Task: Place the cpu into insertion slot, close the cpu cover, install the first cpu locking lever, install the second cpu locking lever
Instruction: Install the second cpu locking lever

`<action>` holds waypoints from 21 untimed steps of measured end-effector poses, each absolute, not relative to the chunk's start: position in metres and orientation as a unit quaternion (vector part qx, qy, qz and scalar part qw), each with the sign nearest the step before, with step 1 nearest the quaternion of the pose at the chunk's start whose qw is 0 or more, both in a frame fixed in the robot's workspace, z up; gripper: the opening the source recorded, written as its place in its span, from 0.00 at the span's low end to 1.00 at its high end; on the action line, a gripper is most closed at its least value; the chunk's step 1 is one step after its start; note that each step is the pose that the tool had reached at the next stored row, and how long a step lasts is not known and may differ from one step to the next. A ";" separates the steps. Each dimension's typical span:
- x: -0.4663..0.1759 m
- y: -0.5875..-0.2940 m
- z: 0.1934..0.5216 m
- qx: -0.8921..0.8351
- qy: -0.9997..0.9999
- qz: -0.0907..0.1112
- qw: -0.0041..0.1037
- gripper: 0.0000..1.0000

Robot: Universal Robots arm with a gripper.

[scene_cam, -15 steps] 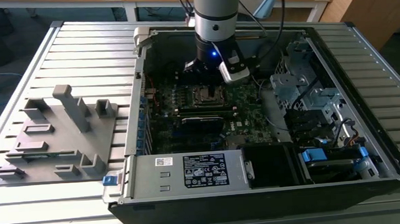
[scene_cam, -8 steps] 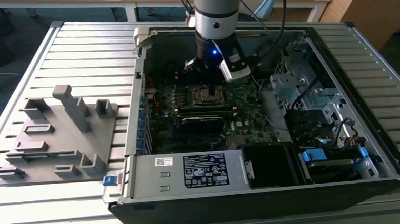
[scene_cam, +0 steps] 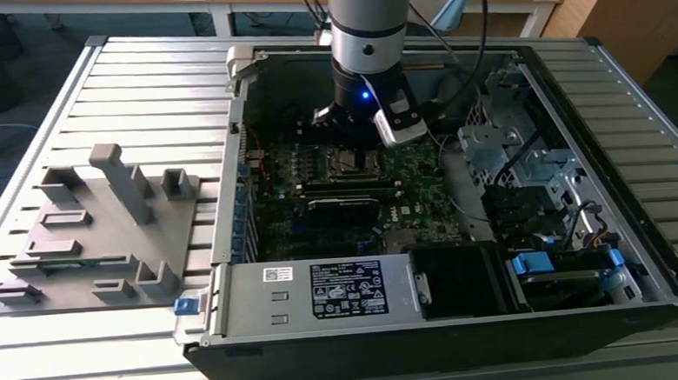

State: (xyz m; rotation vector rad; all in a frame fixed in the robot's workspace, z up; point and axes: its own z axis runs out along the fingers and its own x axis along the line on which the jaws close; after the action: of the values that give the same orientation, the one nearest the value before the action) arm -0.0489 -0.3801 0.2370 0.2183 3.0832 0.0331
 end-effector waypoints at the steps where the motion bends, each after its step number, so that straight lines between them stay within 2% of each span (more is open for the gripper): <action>1: -0.050 -0.381 0.237 0.071 0.997 0.011 0.026 0.10; 21: -0.069 -0.385 0.227 0.071 0.997 0.013 0.028 0.10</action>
State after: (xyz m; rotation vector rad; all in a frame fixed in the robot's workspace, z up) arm -0.0685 -0.3846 0.2270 0.2181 3.0783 0.0391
